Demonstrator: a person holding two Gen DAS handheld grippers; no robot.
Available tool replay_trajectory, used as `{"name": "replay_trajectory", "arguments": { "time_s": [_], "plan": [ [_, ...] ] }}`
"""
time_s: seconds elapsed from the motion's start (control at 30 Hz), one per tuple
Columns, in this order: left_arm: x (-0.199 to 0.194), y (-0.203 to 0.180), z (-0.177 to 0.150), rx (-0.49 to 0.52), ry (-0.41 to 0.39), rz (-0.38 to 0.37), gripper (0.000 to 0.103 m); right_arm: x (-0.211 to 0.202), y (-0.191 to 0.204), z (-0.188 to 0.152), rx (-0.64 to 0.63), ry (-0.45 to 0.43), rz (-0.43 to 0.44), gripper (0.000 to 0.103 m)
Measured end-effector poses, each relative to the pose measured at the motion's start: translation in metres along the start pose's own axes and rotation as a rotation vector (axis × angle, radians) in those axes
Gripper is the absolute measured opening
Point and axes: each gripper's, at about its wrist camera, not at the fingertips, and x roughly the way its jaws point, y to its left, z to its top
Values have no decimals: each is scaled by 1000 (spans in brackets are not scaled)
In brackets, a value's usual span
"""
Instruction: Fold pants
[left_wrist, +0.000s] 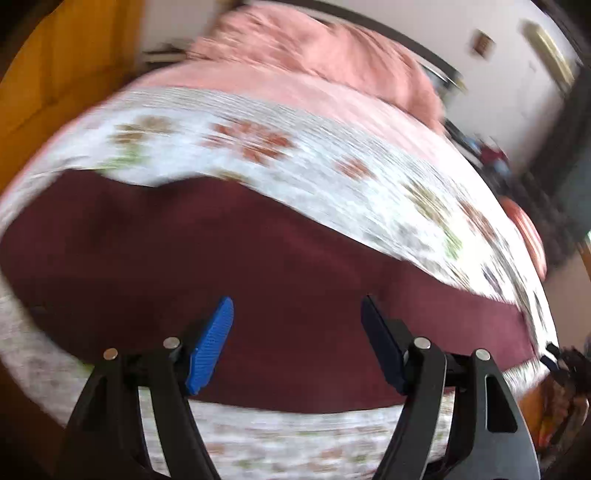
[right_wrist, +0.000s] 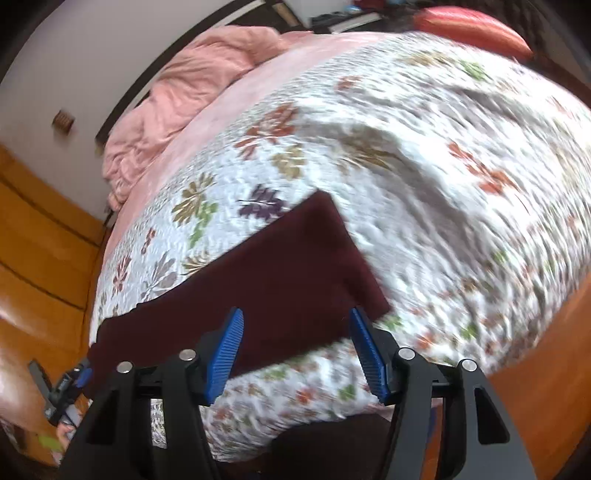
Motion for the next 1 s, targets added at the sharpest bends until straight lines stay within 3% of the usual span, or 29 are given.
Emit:
{"name": "replay_trajectory", "arguments": {
  "time_s": [0.17, 0.3, 0.37, 0.47, 0.57, 0.63, 0.73, 0.87, 1.0],
  "plan": [
    [55, -78, -21, 134, 87, -79, 72, 10, -31, -6, 79, 23, 15, 61],
    [88, -112, -37, 215, 129, -57, 76, 27, -47, 1, 130, 33, 84, 61],
    [103, -119, -42, 223, 163, -27, 76, 33, -53, 6, 148, 39, 88, 50],
    [110, -122, -47, 244, 150, 1, 80, 30, -52, 12, 133, 21, 99, 32],
    [110, -123, -46, 239, 147, 11, 83, 16, -32, 20, 30, -19, 82, 25],
    [109, -125, -43, 217, 142, 13, 82, 7, -19, 26, -8, -50, 115, 22],
    [90, -126, -33, 135, 55, -42, 80, -6, 6, 42, -85, -91, 152, 18],
    [70, -140, -19, 124, -55, -46, 80, -19, 34, 61, -178, -147, 206, 13],
    [57, -151, -19, 104, -152, -59, 83, -37, 36, 61, -221, -266, 328, 13]
  ]
}}
